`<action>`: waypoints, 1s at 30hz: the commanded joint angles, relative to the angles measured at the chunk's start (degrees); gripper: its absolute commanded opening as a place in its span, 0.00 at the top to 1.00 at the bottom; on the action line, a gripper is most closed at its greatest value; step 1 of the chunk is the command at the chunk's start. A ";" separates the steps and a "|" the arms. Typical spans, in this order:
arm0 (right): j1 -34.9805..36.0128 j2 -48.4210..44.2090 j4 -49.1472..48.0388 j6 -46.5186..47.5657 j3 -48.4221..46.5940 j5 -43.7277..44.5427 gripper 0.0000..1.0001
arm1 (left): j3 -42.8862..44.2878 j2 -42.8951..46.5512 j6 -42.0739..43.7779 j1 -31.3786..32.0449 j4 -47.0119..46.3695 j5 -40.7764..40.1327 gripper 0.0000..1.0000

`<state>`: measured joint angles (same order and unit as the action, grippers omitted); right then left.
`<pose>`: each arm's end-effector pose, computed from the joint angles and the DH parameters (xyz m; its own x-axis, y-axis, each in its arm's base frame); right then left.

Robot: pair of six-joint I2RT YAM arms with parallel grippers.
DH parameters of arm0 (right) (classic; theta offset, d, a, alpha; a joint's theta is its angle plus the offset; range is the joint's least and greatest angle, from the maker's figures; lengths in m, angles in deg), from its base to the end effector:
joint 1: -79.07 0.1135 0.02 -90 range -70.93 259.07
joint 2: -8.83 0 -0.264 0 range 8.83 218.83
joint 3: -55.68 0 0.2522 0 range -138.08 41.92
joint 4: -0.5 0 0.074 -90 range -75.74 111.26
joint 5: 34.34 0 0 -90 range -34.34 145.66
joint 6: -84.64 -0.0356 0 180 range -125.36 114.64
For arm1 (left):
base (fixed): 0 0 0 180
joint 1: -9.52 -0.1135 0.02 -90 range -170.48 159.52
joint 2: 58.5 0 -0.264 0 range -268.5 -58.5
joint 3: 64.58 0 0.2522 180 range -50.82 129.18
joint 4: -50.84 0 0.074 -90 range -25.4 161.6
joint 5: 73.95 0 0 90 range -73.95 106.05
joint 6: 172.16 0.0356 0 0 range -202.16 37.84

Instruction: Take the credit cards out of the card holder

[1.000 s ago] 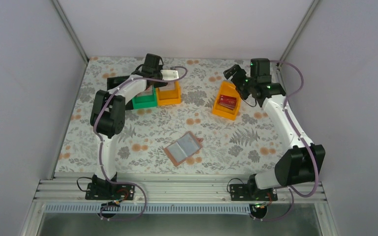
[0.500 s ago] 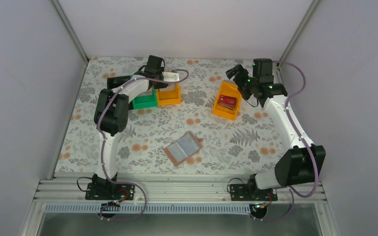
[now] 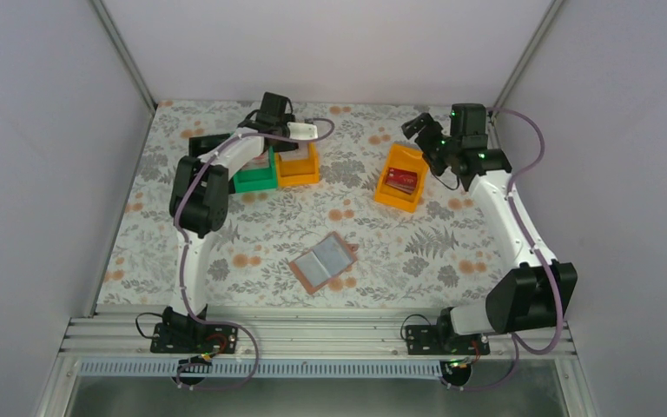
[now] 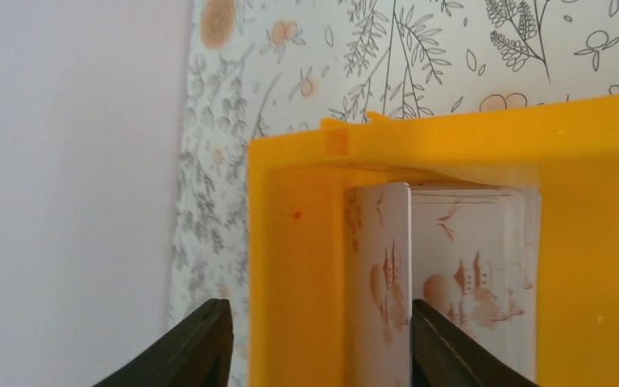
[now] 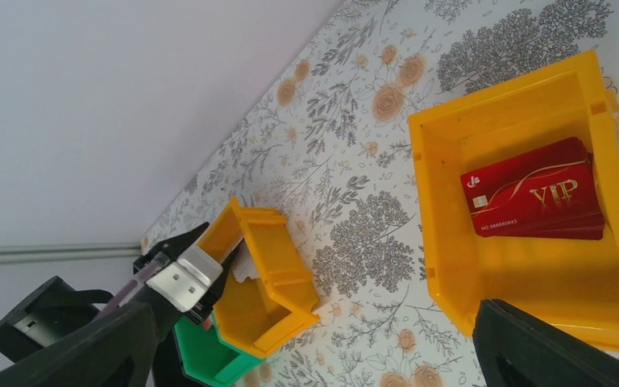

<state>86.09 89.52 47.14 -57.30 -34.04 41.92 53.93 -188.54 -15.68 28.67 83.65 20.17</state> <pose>0.3090 0.0466 0.3473 -0.6139 0.6950 -0.3742 0.2886 0.6389 0.7131 0.4859 -0.1714 0.1887 0.0810 0.9400 -0.3315 0.7553 0.1591 0.6357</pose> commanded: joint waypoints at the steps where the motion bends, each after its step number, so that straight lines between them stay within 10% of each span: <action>1: -0.64 -2.00 0.16 1.04 0.95 -0.30 0.01 | 4.40 0.81 0.08 -0.86 5.08 4.57 0.43; 18: -0.79 -3.40 0.28 6.53 -0.95 -3.38 0.01 | 11.65 5.38 -8.23 -2.81 11.82 14.31 0.28; 24: 0.37 -3.52 2.71 17.39 -1.18 -9.78 0.15 | 18.15 11.78 -20.70 -2.75 29.39 27.21 0.28; 30: 10.65 0.02 8.48 26.04 5.79 -12.30 0.25 | -7.18 30.86 -16.59 -0.87 38.23 36.17 0.24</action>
<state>90.09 87.33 50.31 -39.60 -33.12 33.97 58.30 -165.70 -32.66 26.16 112.96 48.49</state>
